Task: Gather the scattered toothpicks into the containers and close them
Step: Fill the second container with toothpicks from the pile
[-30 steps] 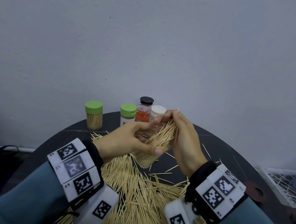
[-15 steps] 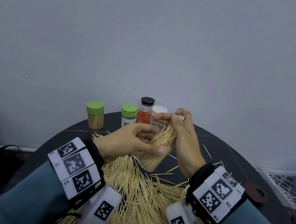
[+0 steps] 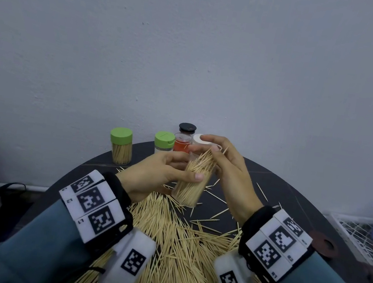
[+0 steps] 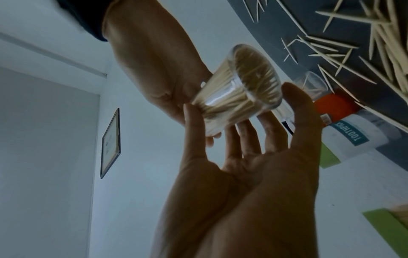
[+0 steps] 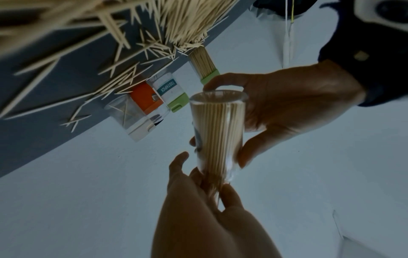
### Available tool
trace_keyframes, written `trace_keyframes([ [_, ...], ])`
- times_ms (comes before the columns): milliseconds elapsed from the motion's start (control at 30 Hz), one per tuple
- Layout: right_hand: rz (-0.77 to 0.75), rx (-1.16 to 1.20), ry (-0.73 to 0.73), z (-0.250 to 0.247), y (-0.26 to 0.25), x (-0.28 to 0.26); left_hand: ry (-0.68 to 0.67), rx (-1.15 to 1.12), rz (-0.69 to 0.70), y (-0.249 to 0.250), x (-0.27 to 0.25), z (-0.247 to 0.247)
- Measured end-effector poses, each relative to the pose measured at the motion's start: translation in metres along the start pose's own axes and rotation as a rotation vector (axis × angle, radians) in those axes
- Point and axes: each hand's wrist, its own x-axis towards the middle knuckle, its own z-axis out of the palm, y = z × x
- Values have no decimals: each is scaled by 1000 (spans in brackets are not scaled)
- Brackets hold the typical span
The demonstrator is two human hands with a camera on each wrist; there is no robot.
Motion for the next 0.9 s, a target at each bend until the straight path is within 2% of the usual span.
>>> trace_keyframes([
  [100, 14, 6, -6, -2, -1, 2, 9, -6, -1, 1, 0, -2],
  [333, -59, -16, 6, -5, 2, 2, 0, -7, -21, 1, 0, -2],
  [500, -6, -45, -90, -2, 10, 0, -56, 53, -44, -1, 0, 0],
  [600, 14, -161, -133, -2, 12, 0, -77, 89, -62, -3, -1, 2],
  [900, 1, -238, -122, -10, 8, 2, 50, -17, -36, -3, 3, -8],
])
